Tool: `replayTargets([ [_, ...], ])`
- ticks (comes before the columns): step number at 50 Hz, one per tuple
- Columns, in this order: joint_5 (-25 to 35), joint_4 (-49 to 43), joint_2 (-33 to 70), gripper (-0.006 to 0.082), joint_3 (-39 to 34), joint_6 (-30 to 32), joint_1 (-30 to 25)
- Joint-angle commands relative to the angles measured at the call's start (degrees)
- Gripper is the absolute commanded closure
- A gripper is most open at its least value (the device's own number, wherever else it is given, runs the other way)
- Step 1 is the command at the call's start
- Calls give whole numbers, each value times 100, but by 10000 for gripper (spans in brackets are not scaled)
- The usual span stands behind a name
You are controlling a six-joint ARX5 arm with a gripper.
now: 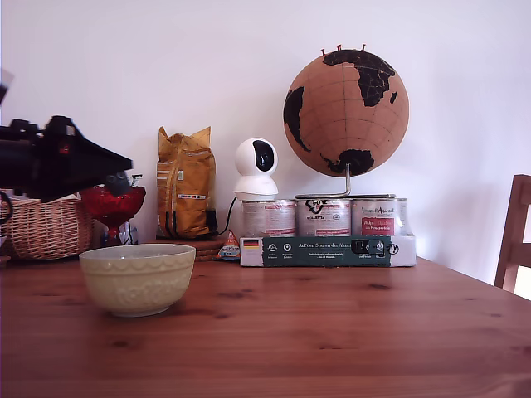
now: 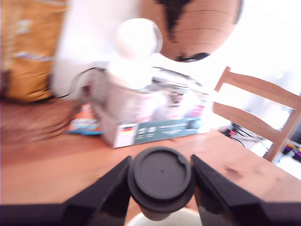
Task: Pick the grey coffee capsule and place it inside the green bowl
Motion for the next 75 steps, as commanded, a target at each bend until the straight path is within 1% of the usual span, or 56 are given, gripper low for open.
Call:
replayTargets([
  [1, -76, -275, -59, 579, 4, 385, -151],
  [8, -614, -1040, -205, 576, 4, 1202, -470],
  [13, -1008, -1580, -402, 572, 4, 1615, -603],
  [17, -1104, -1926, -573, 557, 13, 1786, -669],
  [24, -1259, -2470, -793, 533, 94, 1829, -706],
  [29, -1294, -2852, -837, 413, 162, 1902, -706],
  [39, -1344, -3491, -850, 235, 337, 1937, -734],
  [41, -1346, -3576, -870, 221, 387, 1937, -743],
  [45, -1351, -3722, -929, 222, 498, 1932, -758],
  [49, -1344, -3954, -1078, 252, 627, 1862, -787],
  [52, -1349, -4188, -1294, 330, 697, 1797, -789],
  [55, -1403, -4402, -1545, 438, 739, 1735, -789],
  [61, -1668, -4846, -2199, 696, 741, 1670, -734],
  [63, -1762, -4996, -2428, 751, 741, 1670, -702],
  [66, -1923, -5250, -2774, 785, 741, 1633, -662],
  [69, -2116, -5543, -3106, 785, 741, 1626, -632],
  [75, -2769, -6175, -3676, 785, 741, 1628, -546],
])
